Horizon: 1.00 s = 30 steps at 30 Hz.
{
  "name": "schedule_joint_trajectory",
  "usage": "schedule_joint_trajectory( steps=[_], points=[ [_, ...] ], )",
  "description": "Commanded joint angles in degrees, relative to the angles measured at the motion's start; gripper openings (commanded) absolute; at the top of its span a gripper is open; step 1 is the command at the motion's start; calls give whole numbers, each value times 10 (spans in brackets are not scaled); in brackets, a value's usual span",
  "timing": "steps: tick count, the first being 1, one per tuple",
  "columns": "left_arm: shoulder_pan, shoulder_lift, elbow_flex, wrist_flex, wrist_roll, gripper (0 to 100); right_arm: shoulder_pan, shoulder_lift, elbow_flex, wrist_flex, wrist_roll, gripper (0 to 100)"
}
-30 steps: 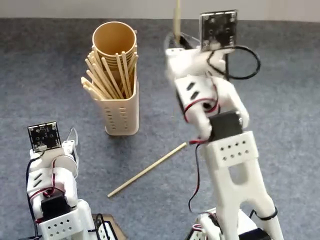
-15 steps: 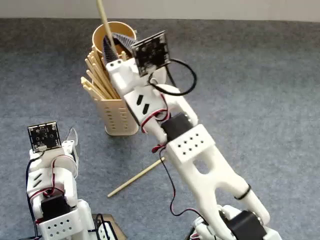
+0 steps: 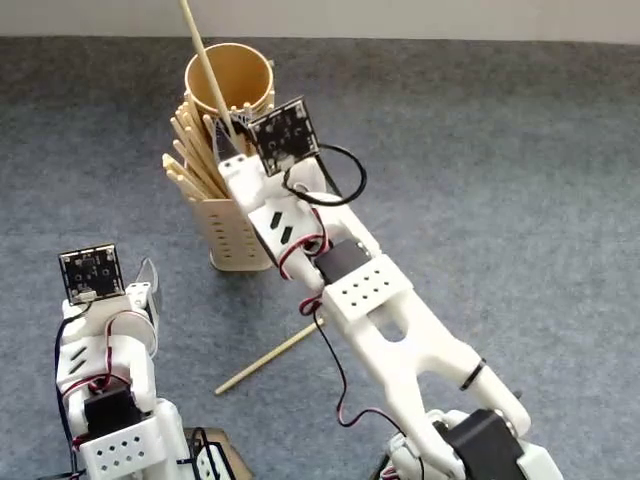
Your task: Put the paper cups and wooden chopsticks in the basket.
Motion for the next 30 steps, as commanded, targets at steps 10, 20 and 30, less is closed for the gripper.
schedule_joint_trajectory(
  steps=[10, 20, 30],
  points=[
    [43, -7, 0, -9, -37, 159, -19, -168, -76, 305, 47, 249],
    [15, -7, -6, -9, -28, 152, 1, -222, -214, 759, -16, 249],
    [0, -7, -26, 1, -11, 152, 2, -141, 182, 633, 342, 249]
  ],
)
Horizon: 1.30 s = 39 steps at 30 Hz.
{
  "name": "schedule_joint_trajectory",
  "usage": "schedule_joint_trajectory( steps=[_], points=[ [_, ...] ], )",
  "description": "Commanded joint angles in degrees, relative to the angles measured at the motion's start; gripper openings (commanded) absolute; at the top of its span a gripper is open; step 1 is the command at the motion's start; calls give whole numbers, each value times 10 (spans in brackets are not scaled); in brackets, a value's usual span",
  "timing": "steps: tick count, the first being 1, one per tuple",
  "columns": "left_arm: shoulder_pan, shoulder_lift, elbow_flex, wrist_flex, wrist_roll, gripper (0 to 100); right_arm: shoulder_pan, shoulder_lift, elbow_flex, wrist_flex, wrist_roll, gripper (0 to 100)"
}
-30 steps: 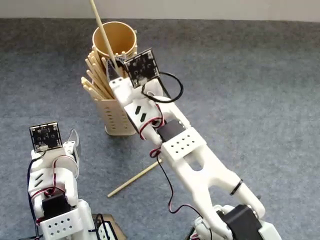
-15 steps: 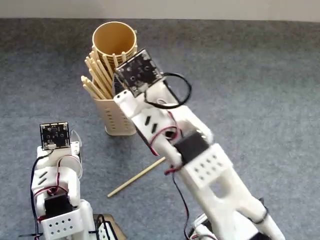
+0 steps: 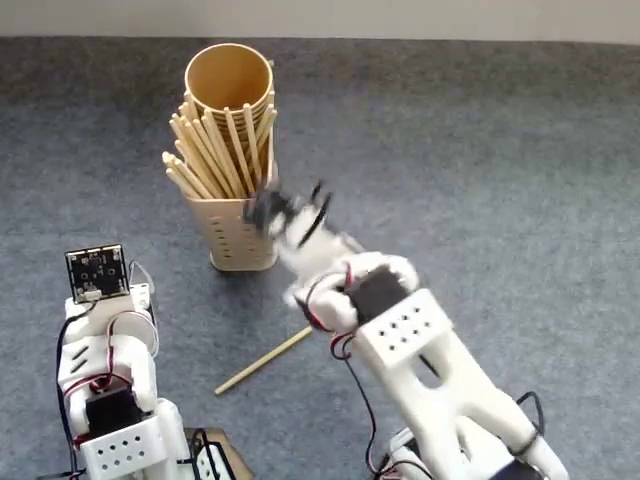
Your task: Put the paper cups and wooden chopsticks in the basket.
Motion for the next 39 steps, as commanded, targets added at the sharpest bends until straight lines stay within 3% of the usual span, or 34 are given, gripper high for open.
schedule_joint_trajectory(
  steps=[1, 13, 18, 21, 23, 26, 27, 29, 31, 33, 39],
  points=[
    [-3, -7, -29, 1, 5, 152, 2, 17, 121, -52, 176, 249],
    [-2, -7, -27, 1, 5, 152, -12, 151, 136, -167, 214, 257],
    [-1, -7, -27, 1, 5, 152, -26, 188, 102, -165, 265, 354],
    [-1, -7, -27, 1, 5, 152, -29, 247, 98, -165, 299, 354],
    [-1, -7, -26, 1, 5, 152, -29, 291, 88, -165, 315, 293],
    [-1, -7, -26, 1, 5, 152, -22, 320, 61, -146, 316, 41],
    [-1, -7, -26, 1, 5, 152, -19, 320, 50, -132, 316, 0],
    [-1, -7, -26, 1, 5, 152, -15, 313, 33, -97, 315, 39],
    [-1, -7, -26, 1, 5, 152, -14, 296, 14, -53, 310, 0],
    [0, -7, -26, 1, 5, 152, -10, 266, -16, -12, 258, 6],
    [11, -7, -25, 1, 5, 152, 52, 98, -169, 73, -5, 5]
  ],
)
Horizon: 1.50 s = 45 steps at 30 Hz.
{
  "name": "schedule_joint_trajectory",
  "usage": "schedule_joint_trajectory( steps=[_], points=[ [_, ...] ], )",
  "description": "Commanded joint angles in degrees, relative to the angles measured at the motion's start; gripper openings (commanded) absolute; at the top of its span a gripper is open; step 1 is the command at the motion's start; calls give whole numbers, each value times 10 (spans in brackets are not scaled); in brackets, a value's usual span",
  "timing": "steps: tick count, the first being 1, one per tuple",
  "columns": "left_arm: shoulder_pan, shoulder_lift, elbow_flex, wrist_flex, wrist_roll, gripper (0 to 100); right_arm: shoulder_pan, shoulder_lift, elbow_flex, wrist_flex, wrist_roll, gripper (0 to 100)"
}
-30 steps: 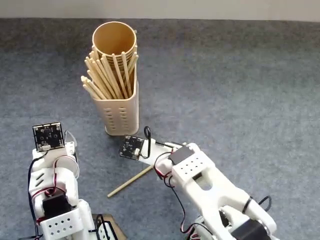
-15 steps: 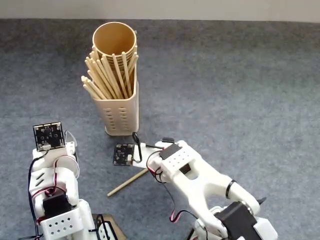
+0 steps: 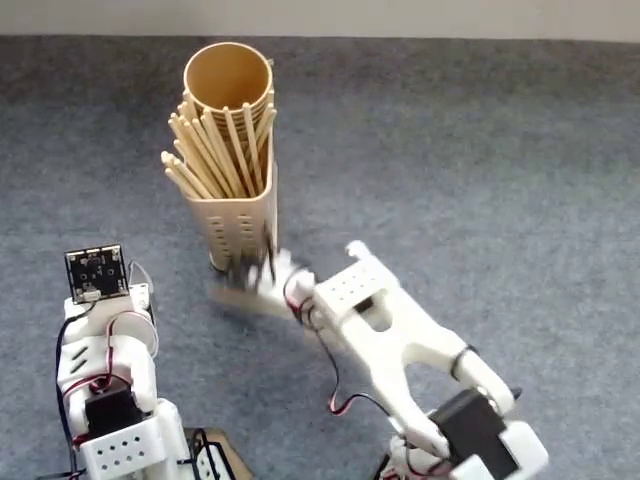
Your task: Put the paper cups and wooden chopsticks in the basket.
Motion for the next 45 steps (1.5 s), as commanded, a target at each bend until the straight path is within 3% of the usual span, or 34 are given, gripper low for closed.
schedule_joint_trajectory(
  steps=[1, 4, 9, 13, 19, 21, 29, 36, 41, 45],
  points=[
    [10, -7, -25, 1, 5, 152, 56, -130, -114, 33, -179, 5],
    [10, -7, -25, 1, 5, 152, 104, -201, -190, 27, -257, 5],
    [10, -7, -25, 1, 5, 152, 116, -240, -239, -108, -308, 5],
    [10, -7, -25, 1, 5, 152, 85, -238, -239, -193, -307, 5],
    [10, -7, -25, 0, 5, 152, 36, -237, -239, -209, -309, 5],
    [10, -7, -25, 0, 5, 152, 26, -236, -234, -265, -330, 5],
    [10, -7, -25, -1, 5, 152, -9, -236, -94, -531, -405, 5],
    [10, -7, -14, -3, 4, 152, -27, -233, 101, -723, -414, 6],
    [11, -7, -14, -3, 4, 152, -23, -238, 151, -748, -410, 33],
    [11, -7, -14, -3, 4, 152, -27, -249, 131, -675, -410, 198]
  ],
)
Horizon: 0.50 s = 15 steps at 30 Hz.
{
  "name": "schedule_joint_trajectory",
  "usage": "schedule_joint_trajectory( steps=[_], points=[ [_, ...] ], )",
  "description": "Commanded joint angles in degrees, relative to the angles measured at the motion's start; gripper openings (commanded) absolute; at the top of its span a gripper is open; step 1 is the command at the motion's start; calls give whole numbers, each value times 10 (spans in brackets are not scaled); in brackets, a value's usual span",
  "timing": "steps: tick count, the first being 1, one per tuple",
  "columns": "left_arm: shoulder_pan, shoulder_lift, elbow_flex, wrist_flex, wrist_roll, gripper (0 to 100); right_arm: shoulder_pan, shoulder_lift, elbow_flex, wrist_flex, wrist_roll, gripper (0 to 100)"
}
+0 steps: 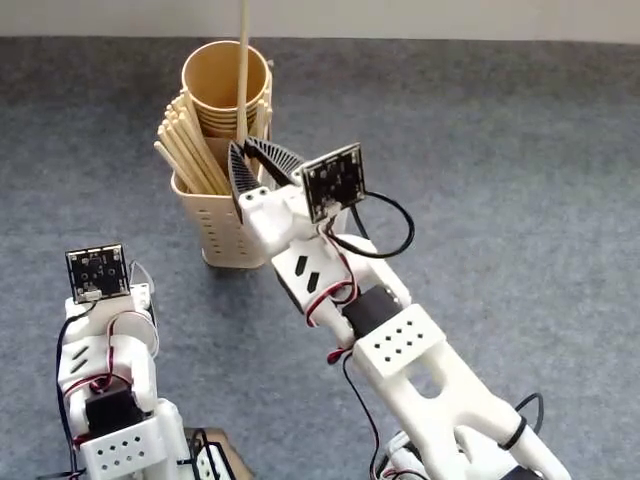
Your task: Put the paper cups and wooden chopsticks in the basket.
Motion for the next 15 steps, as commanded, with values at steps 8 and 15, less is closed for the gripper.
schedule_joint_trajectory(
  steps=[8, 15],
  points=[
    [10, -7, -14, -3, 4, 152, -8, -20, -165, 198, 73, 212],
    [10, -7, -63, 4, 7, 152, 12, -20, -442, 639, 160, 9]
  ],
)
